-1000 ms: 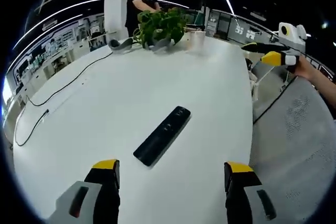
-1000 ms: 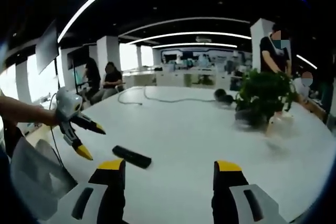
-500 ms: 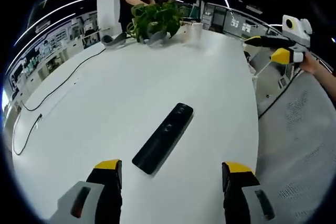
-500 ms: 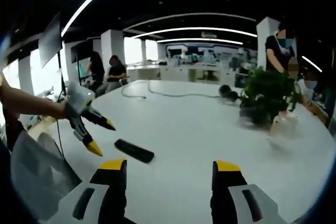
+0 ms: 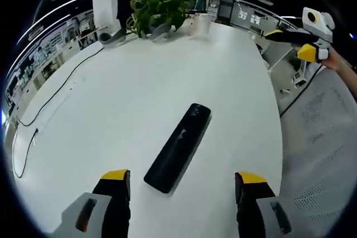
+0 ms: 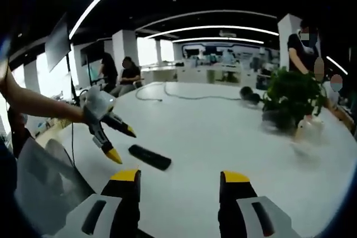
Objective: Press the specified remote control buttons in sequence, fully releasing each button before pressing the next.
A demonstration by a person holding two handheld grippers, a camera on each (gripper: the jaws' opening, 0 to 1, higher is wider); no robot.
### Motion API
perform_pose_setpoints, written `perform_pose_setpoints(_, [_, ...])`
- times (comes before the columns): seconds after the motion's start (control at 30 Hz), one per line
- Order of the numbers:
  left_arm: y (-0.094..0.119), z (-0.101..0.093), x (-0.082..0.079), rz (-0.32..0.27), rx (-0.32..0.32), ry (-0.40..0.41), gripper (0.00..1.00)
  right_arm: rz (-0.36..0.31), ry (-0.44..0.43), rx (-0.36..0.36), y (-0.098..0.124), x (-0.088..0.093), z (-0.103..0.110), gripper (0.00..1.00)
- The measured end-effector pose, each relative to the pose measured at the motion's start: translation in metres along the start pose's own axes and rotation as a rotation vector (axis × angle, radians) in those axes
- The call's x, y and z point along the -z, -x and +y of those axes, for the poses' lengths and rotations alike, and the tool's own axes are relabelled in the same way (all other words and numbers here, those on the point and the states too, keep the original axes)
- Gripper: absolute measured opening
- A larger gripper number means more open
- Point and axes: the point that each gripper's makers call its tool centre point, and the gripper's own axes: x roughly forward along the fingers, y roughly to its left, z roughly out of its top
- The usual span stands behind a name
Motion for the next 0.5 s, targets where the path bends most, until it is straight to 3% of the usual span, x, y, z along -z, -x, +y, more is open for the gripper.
perform_pose_setpoints(0.5, [-0.02, 0.008, 0.002, 0.053, 0.007, -0.057, 0.81, 0.04, -0.001, -0.008, -0.002, 0.008, 0.001, 0.48])
